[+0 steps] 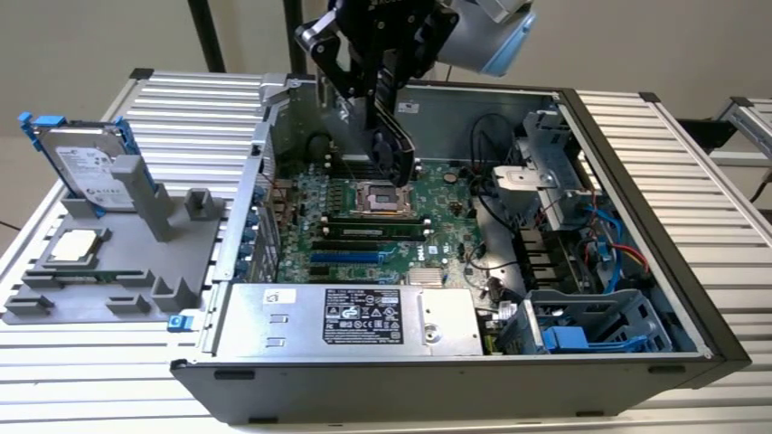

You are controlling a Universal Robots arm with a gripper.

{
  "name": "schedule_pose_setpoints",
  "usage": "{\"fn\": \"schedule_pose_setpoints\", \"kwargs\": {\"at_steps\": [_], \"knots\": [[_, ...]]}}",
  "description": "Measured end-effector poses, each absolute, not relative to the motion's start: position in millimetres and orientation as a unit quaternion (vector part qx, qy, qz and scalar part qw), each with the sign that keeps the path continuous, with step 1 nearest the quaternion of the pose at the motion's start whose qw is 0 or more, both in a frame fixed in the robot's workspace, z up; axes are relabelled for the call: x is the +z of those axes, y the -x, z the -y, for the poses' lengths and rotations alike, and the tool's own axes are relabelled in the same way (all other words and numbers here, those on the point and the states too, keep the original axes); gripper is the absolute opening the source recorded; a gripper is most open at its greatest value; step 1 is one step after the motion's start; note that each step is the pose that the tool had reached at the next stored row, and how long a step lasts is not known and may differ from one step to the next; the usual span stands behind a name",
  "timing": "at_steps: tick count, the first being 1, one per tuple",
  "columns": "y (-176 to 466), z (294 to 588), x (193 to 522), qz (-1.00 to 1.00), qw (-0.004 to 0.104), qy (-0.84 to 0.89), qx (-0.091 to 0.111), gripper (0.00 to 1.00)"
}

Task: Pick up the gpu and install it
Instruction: 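Insert the gpu into the slot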

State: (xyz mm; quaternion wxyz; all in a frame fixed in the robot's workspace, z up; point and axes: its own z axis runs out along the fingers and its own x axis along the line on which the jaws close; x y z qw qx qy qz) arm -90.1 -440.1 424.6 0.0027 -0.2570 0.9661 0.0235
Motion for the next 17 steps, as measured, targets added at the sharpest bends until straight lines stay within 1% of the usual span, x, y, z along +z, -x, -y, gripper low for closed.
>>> {"fn": "schedule_pose_setpoints", "kwargs": {"at_steps": [17], "knots": [[90.1, 440.1, 424.6, -0.955, 0.002, 0.297, 0.024, 0.0]]}}
